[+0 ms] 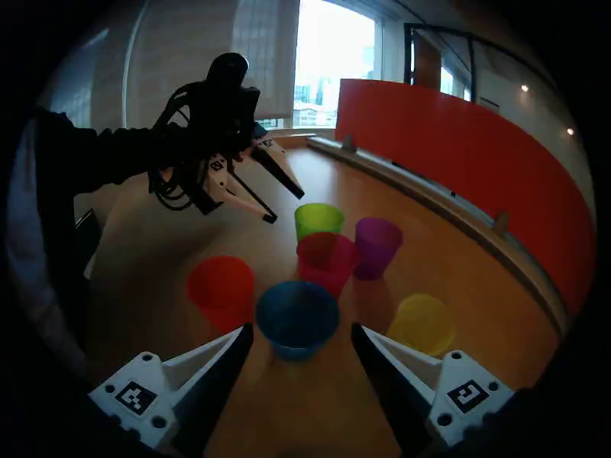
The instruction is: Pour water
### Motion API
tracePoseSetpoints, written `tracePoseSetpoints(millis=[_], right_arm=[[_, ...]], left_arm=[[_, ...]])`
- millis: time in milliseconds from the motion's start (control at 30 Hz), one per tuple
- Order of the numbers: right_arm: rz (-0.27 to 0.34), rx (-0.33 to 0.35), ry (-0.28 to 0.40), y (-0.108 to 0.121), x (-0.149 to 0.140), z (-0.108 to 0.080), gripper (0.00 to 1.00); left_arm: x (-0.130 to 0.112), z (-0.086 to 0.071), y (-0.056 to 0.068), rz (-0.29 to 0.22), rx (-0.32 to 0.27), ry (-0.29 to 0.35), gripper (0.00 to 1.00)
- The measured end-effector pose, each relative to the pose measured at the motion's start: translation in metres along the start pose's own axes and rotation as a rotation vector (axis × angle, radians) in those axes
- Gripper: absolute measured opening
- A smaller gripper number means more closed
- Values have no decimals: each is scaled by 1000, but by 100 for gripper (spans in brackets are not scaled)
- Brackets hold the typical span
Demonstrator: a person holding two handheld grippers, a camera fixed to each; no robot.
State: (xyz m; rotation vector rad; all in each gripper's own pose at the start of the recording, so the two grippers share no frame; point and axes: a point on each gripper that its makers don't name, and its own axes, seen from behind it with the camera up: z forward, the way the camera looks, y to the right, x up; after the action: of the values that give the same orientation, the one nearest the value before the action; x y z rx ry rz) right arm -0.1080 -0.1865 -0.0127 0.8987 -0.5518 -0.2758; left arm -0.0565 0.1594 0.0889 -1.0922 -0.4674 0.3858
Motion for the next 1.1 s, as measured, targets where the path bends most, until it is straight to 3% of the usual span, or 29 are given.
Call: tracePoseSetpoints(millis=[300, 800, 1100], right_arm=[[-5, 13, -20, 0, -12, 7, 99], [-13, 22, -31, 4, -16, 19, 99], [-18, 35, -33, 1, -18, 27, 99]], left_arm=[[-5, 15, 6, 20, -35, -27, 90], [-4, 38, -5, 27, -43, -47, 90], [-5, 48, -4, 40, -55, -56, 90]])
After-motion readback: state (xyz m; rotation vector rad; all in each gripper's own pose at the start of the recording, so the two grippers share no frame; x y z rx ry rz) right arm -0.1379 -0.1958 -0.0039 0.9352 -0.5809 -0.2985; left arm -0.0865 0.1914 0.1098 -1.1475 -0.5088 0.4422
